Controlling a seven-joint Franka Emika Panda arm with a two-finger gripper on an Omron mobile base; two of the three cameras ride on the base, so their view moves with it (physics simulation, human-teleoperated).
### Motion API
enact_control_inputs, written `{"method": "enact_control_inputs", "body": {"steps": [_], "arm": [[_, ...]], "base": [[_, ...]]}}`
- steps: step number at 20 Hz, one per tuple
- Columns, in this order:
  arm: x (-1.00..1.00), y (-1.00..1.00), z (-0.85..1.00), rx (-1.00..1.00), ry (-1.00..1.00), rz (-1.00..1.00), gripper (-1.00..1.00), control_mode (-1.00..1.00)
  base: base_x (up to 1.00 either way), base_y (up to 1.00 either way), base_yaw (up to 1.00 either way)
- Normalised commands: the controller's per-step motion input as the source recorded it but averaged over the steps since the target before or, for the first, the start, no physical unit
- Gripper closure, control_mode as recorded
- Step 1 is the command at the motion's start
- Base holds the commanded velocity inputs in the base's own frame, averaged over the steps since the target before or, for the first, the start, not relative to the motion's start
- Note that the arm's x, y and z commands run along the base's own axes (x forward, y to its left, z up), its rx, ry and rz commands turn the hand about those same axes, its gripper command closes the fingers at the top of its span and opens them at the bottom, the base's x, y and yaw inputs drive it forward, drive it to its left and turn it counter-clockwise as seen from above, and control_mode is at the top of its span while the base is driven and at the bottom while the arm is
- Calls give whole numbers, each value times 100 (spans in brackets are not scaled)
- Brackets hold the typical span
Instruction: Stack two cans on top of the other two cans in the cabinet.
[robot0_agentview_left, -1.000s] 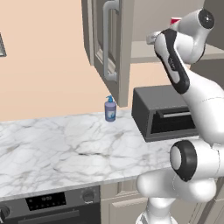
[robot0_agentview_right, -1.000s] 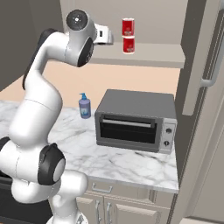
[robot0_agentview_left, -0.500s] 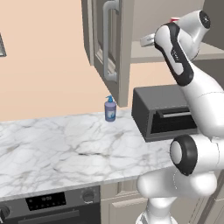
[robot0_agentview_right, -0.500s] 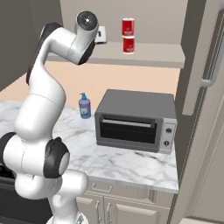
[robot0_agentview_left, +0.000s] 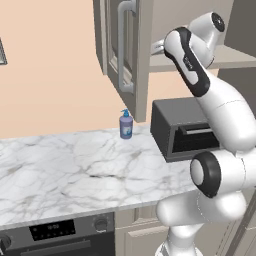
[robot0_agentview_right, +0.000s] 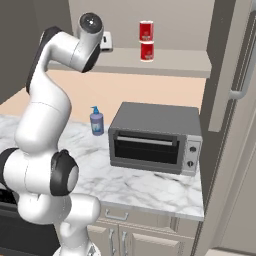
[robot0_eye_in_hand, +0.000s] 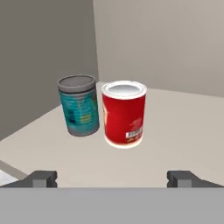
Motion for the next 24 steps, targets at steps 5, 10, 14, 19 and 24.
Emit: {"method": "enact_control_inputs", "body": {"steps": [5,10,14,19,24], "arm": [[27,23,-20,0,11,8,-100,-100],[27,9,-13,0,0,7,-100,-100],[23,3,-3,0,0,3,-100,-100],[30,0,-2,0,1,0,-100,-100],[33,0,-10,-1,0,0,-100,-100]], "base": [[0,0,0],[0,0,0],[0,0,0],[0,0,0],[0,0,0]]}}
